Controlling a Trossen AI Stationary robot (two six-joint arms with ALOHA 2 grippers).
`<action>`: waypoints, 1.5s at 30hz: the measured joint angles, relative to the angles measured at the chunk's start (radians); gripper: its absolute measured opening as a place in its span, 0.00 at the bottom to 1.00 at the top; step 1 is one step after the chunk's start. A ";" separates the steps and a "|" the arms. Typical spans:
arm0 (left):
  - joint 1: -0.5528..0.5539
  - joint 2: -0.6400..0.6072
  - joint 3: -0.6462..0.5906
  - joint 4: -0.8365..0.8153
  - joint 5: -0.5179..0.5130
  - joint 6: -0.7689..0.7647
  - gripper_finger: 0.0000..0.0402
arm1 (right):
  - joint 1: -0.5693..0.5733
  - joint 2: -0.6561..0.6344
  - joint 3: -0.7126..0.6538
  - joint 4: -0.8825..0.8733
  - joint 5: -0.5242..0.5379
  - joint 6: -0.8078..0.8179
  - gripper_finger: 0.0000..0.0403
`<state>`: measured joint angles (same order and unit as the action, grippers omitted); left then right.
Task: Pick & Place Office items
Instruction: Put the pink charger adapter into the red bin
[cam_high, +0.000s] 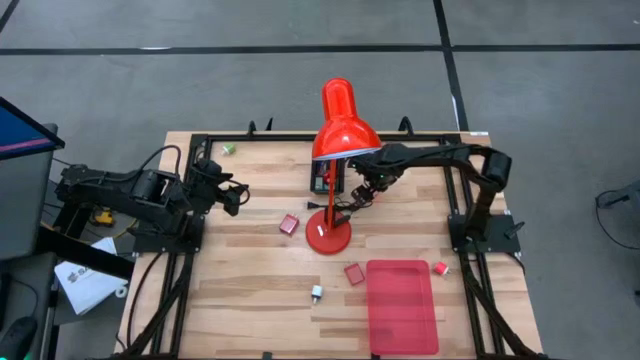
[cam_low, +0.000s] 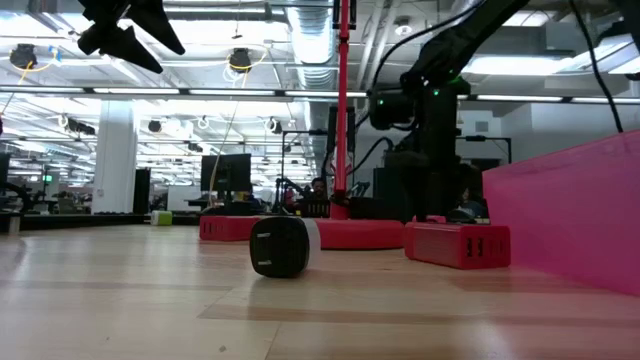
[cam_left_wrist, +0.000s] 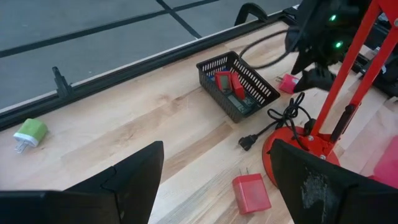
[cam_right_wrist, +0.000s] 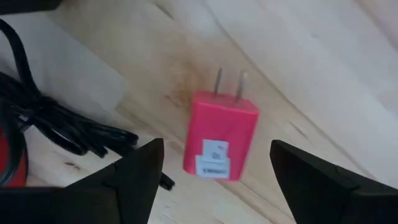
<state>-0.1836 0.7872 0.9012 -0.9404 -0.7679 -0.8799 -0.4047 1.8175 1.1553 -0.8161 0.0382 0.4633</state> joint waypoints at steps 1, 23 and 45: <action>0.000 0.000 0.000 0.002 0.005 0.000 0.71 | 0.000 0.009 0.000 0.008 0.003 0.000 0.71; 0.000 0.000 0.000 0.006 0.044 0.007 0.71 | -0.028 0.012 0.000 0.015 -0.023 -0.052 0.34; 0.000 0.000 0.000 0.002 0.044 0.018 0.71 | 0.158 -0.882 -0.323 -0.270 -0.408 0.022 0.34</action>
<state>-0.1841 0.7871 0.9013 -0.9386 -0.7235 -0.8616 -0.2467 0.9358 0.8323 -1.0863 -0.3697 0.4852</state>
